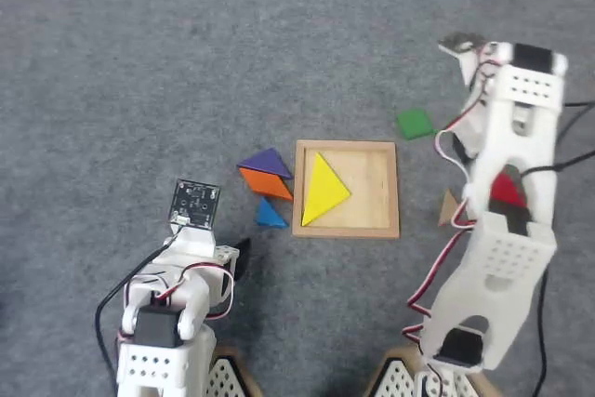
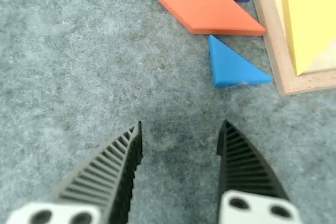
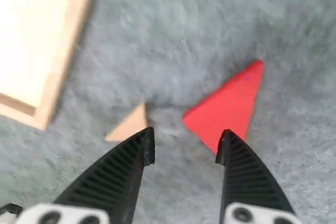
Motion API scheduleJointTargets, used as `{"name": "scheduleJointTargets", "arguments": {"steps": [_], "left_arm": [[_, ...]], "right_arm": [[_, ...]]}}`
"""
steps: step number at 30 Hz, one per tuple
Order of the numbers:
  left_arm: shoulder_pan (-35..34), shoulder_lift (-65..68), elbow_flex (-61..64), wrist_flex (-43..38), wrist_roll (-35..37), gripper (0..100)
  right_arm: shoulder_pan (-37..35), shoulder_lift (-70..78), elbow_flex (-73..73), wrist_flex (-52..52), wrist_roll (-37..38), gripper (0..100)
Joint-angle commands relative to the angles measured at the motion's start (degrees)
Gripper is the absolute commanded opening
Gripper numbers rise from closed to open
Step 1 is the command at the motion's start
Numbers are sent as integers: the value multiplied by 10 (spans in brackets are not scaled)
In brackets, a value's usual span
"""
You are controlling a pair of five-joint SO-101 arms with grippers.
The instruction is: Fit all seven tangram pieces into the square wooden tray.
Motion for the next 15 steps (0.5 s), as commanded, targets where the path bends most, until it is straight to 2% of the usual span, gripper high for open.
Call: {"name": "scheduleJointTargets", "arguments": {"steps": [1, 6, 15], "left_arm": [[0, -12, -7, 2, 5, 225], [0, -12, -7, 2, 5, 225], [0, -12, -7, 2, 5, 225]], "right_arm": [[25, 4, -4, 9, 30, 196], [40, 34, -1, 17, 84, 258], [86, 49, -8, 2, 100, 262]]}}
